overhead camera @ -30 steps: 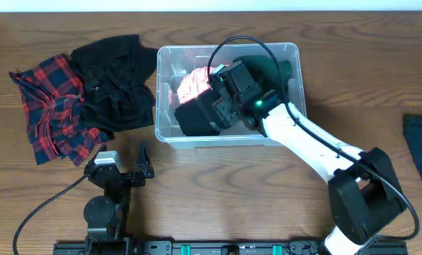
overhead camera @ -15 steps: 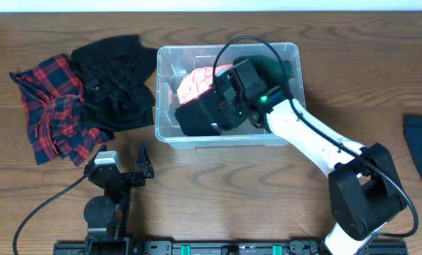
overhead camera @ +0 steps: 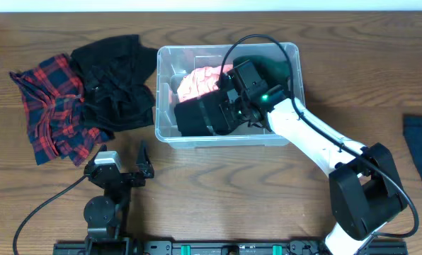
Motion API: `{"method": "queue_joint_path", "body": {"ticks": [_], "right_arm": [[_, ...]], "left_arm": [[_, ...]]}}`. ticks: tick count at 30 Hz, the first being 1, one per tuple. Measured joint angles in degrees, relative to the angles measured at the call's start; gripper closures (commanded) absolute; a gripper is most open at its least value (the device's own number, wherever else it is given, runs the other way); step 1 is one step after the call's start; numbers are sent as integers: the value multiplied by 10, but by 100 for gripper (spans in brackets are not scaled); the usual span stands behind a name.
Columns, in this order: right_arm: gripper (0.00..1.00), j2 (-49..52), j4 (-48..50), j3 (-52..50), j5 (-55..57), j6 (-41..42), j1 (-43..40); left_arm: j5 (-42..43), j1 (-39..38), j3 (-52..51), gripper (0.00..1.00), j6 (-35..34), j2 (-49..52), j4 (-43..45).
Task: Pack container
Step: 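Press the black garment down in the bin and open the right gripper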
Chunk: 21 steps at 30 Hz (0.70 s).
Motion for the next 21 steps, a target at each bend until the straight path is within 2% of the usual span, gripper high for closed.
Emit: {"method": "queue_joint_path", "body": {"ticks": [4,8,9,11,12,17,21], "right_arm": [[98,0,-11,2,-14,93,3],[99,0,-23,2,-17,133,14],[94,0,-26,2,-16,140,18],[64,0,-27,2,-12,150,24],[57,0,-27,2,-11,150,26],[36,2,-53,28,-7,133,26],[2,3,-128,98,3,102,19]], "left_arm": [[0,0,0,2,0,0,0],[0,0,0,2,0,0,0],[0,0,0,2,0,0,0],[0,0,0,2,0,0,0],[0,0,0,2,0,0,0],[0,0,0,2,0,0,0],[0,0,0,2,0,0,0]]}}
